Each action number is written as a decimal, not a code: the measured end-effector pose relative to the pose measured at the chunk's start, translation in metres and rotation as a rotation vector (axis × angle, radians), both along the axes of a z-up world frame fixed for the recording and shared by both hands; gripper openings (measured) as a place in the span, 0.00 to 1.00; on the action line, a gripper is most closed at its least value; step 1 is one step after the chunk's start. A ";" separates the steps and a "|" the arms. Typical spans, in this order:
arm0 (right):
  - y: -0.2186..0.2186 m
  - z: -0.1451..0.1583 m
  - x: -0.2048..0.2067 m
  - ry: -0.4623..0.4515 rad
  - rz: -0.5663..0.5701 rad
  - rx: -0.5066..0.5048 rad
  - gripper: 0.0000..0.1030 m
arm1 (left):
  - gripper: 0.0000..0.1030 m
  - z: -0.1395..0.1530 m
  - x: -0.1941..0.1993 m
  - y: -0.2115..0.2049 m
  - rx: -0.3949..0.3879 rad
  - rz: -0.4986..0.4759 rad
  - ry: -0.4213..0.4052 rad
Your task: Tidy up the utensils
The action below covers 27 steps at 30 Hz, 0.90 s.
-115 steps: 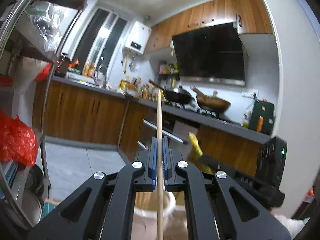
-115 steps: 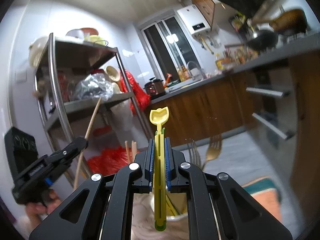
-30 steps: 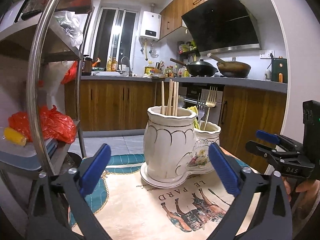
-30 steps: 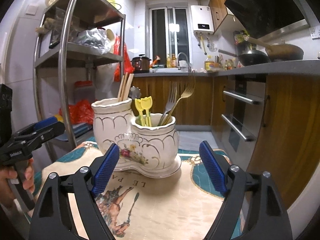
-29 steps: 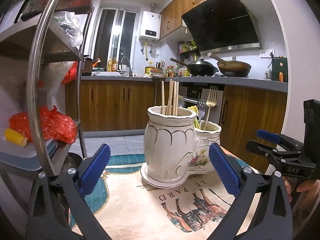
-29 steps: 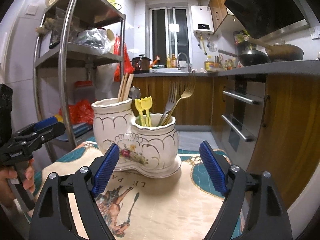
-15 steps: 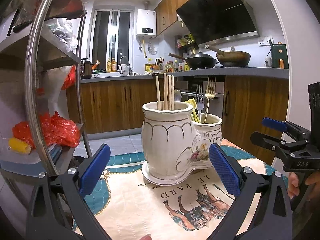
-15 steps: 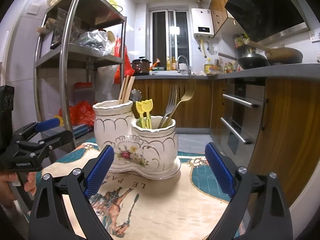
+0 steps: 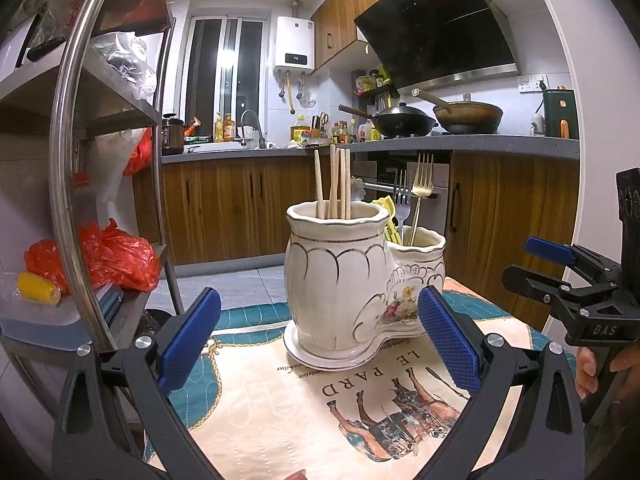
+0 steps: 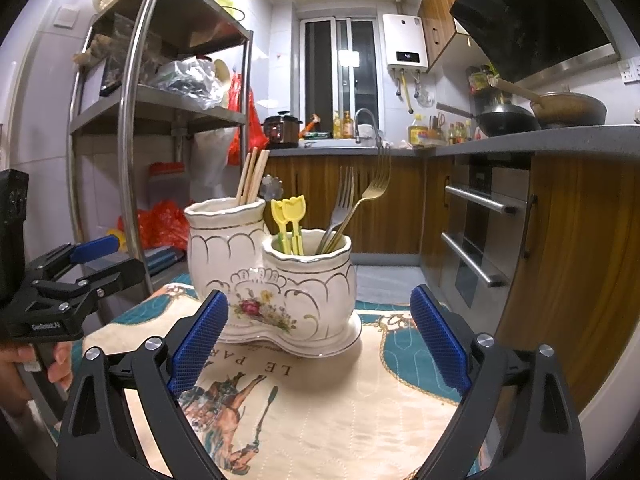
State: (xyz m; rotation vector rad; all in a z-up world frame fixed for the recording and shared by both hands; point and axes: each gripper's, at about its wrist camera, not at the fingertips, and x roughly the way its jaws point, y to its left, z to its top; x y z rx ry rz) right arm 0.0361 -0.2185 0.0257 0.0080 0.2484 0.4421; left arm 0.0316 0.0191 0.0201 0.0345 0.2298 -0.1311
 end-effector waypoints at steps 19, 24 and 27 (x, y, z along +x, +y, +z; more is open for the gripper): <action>-0.001 -0.001 0.001 0.002 0.000 0.000 0.90 | 0.95 0.000 0.001 0.000 -0.002 0.000 0.001; -0.001 0.000 0.001 0.001 0.001 -0.001 0.90 | 0.95 0.000 0.001 0.000 0.000 -0.001 0.001; -0.001 0.000 0.001 0.001 0.001 0.000 0.90 | 0.95 -0.001 0.001 0.000 -0.001 -0.003 0.005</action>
